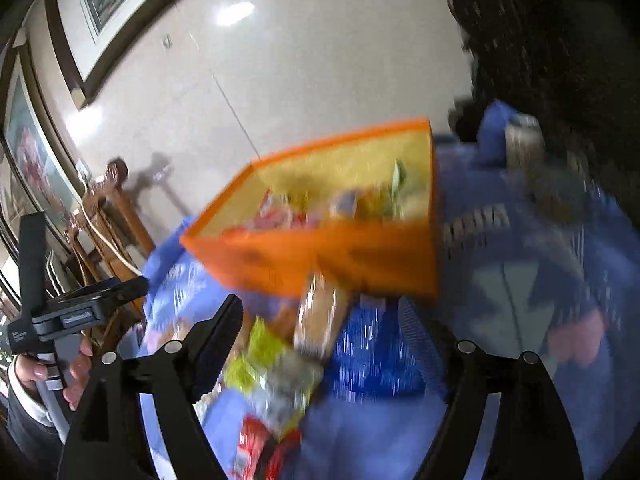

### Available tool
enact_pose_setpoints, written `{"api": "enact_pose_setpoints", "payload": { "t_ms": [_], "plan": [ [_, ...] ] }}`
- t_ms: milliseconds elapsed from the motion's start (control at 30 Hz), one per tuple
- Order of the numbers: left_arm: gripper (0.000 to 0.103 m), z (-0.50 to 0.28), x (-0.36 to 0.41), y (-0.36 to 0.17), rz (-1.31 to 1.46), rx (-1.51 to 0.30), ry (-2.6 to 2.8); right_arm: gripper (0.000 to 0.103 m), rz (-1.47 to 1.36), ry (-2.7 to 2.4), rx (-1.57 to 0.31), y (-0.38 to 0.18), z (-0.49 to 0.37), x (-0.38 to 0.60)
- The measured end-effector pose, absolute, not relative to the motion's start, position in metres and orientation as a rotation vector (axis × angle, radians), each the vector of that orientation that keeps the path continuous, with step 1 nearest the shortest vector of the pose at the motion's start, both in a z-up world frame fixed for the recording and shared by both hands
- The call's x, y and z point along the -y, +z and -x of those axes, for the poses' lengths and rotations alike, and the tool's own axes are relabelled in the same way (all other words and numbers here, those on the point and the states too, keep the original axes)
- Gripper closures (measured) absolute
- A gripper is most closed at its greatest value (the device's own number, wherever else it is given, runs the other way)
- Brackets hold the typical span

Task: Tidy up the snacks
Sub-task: 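Grasp the Snickers bar with the left gripper while the right grasps the red-black wrapped bar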

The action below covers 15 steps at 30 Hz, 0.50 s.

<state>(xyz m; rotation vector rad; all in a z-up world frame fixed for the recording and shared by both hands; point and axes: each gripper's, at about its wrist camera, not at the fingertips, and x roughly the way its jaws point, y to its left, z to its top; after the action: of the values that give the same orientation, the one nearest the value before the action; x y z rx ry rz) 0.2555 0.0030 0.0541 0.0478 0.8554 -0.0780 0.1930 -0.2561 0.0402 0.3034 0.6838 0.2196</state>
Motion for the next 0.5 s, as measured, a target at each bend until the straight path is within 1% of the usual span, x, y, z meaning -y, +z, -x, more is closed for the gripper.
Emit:
{"api": "enact_pose_setpoints", "payload": {
  "t_ms": [233,367,500],
  "plan": [
    [0.006,-0.209,-0.026,-0.001,-0.045,-0.948,-0.051,0.022,-0.367,0.211,-0.745,-0.001,-0.149,0.246],
    [0.006,-0.191,-0.021,-0.024,-0.038,-0.970,-0.078,0.021,-0.383,0.219,-0.792,-0.018,-0.134,0.242],
    [0.006,-0.182,-0.010,-0.038,-0.097,-0.967,-0.090,0.021,-0.346,0.239,-0.811,-0.027,-0.122,0.235]
  ]
}}
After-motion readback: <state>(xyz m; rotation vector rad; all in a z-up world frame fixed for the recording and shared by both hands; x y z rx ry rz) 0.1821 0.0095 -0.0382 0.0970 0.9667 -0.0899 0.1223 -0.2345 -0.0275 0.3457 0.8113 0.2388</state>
